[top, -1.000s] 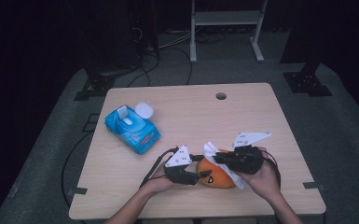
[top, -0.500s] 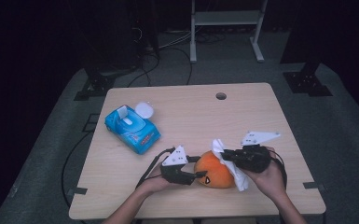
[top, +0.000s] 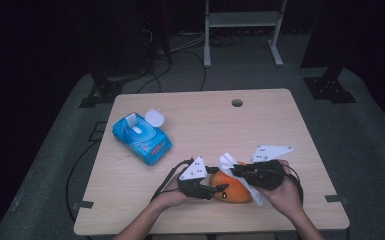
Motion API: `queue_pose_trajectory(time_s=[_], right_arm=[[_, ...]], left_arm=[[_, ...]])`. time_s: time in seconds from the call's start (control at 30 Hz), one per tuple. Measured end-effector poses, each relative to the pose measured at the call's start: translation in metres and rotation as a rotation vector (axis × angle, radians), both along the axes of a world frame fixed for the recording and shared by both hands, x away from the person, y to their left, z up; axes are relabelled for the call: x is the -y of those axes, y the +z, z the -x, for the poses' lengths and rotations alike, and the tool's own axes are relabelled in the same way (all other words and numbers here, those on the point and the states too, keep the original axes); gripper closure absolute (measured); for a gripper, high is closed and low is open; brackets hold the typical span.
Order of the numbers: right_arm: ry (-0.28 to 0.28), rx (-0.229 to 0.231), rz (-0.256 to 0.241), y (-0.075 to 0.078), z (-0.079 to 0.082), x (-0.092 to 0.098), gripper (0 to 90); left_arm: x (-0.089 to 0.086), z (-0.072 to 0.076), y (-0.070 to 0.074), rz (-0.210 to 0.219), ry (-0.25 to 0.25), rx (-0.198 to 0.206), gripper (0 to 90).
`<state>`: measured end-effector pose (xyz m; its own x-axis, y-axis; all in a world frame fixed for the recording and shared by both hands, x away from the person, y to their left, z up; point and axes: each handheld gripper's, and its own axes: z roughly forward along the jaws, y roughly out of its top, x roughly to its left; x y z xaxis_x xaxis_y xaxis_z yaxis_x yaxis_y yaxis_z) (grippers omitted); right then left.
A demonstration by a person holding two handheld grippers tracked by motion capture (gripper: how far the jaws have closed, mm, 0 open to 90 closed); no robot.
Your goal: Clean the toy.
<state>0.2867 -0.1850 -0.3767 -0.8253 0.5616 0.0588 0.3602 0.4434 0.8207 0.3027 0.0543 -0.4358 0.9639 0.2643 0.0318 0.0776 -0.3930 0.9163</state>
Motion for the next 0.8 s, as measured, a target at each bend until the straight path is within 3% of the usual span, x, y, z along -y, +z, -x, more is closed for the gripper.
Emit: queue_pose_trajectory(time_s=[0.1,0.2,0.4,0.6,0.7,0.8], right_arm=[[0.040,0.014,0.021,0.001,-0.001,-0.019,82.7],[0.032,0.015,0.029,0.000,-0.004,-0.020,83.0],[-0.046,-0.005,-0.007,-0.003,-0.002,0.013,83.0],[-0.103,-0.060,-0.065,-0.019,0.010,0.051,83.0],[-0.123,-0.059,-0.067,-0.018,0.012,0.058,83.0],[-0.109,-0.048,-0.071,-0.015,0.010,0.052,82.9]], left_arm=[[-0.001,0.002,-0.001,-0.019,0.002,0.010,42.5],[-0.006,0.001,-0.004,-0.020,0.009,-0.005,43.5],[-0.013,-0.002,-0.009,-0.016,0.016,-0.044,43.8],[-0.011,-0.002,-0.009,-0.023,0.016,-0.039,43.8],[-0.010,-0.002,-0.009,-0.021,0.017,-0.044,43.6],[-0.012,-0.003,-0.010,-0.022,0.017,-0.048,43.5]])
